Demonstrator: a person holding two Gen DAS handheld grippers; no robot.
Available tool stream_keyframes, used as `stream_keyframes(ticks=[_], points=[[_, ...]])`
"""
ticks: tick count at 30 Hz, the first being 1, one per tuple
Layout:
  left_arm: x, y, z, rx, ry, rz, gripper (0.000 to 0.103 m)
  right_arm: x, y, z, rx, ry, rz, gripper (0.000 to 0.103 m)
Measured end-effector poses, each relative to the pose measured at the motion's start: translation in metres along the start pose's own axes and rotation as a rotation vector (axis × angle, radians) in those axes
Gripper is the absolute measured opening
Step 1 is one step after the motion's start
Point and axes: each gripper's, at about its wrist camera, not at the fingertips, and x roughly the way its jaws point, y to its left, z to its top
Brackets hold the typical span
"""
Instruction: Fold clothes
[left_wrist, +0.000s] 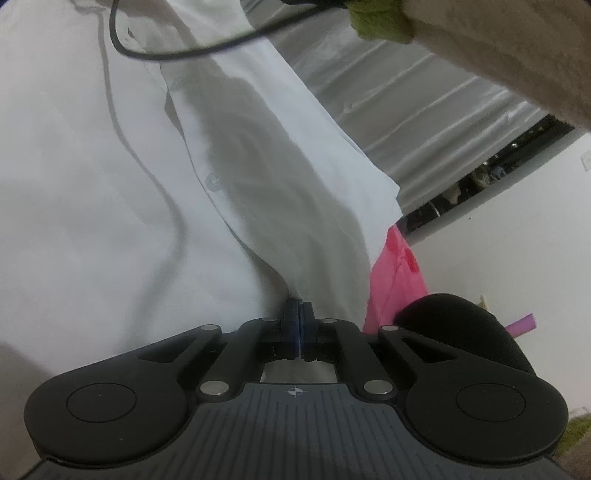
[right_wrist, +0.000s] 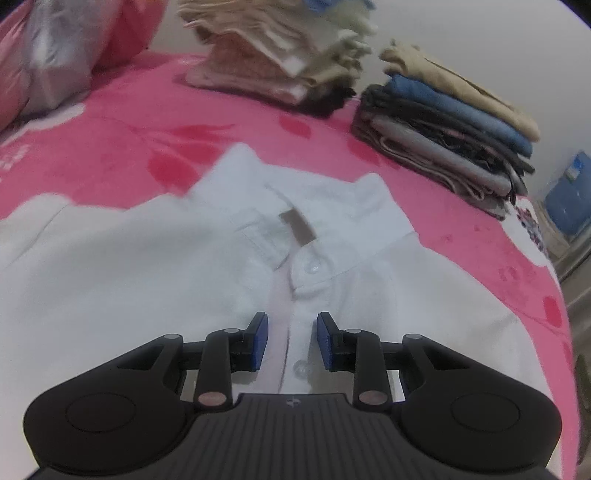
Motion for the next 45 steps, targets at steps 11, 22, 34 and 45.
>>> stream_keyframes(ticks=[11, 22, 34, 45], points=[[-0.003, 0.003, -0.001, 0.011, -0.01, -0.034, 0.002, -0.019, -0.092, -0.018, 0.611, -0.145, 0.332, 0.003], [-0.007, 0.007, 0.001, -0.002, -0.016, -0.041, 0.002, 0.003, -0.078, -0.016, 0.739, -0.138, 0.537, 0.005], [-0.013, 0.005, 0.002, 0.011, -0.033, -0.035, 0.0, -0.13, -0.096, -0.042, 0.6, -0.164, 0.408, 0.033], [-0.021, 0.001, 0.003, 0.025, 0.008, -0.002, 0.0, -0.31, -0.133, -0.24, 0.951, -0.22, 0.178, 0.036]])
